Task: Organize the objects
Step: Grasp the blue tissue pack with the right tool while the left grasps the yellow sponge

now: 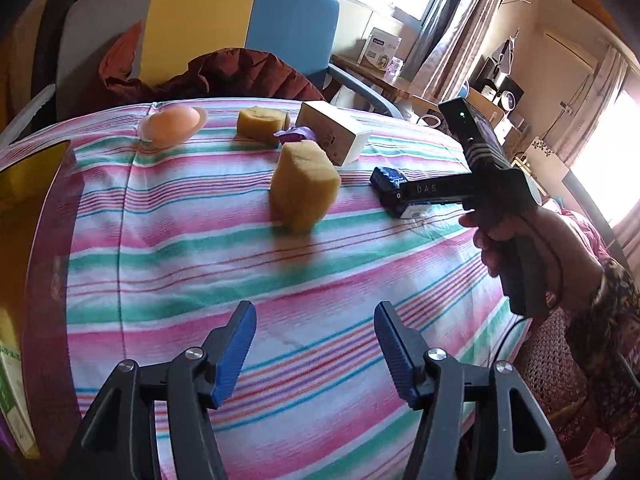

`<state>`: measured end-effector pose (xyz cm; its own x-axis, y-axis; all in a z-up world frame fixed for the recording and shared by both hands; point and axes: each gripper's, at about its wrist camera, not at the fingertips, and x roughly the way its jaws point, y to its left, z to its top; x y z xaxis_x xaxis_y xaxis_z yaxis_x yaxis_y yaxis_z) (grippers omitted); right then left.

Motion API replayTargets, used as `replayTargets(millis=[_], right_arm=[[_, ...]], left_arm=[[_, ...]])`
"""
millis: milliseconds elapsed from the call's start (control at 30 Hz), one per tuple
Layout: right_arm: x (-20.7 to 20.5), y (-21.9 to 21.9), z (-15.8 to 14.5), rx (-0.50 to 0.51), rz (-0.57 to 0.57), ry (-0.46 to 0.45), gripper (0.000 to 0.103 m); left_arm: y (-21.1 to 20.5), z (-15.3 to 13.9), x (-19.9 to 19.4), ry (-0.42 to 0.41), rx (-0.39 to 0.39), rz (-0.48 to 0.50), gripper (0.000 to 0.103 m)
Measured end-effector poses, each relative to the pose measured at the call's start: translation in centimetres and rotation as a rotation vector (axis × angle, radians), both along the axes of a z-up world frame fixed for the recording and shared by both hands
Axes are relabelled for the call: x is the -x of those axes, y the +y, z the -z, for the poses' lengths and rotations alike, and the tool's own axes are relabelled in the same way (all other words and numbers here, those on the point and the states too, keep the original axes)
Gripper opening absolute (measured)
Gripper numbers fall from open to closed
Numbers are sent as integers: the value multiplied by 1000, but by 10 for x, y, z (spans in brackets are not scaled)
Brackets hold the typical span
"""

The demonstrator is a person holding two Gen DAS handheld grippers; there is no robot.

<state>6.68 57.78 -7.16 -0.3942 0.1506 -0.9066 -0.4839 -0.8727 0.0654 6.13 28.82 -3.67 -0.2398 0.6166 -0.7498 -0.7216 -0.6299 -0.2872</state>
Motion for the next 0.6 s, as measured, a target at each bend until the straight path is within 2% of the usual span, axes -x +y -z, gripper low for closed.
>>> replayTargets(millis=[167,300,367,533,600], right_arm=[[-4,-1,1,-4,16,9,55],[-6,0,1,1,11,14,55],[-4,0,-1,-2,5,15,56],[-2,1,-1,-6,-2,17,58],[-2,1,-1,-7,-2,18,58]], left_arm=[[52,5,28,45,63,-20,70],[86,17,49,53,129,-39,71],[95,22,59,41,128,-50,71],[99,26,72,102,106,-89,71],[92,26,73,120,66,-88,59]])
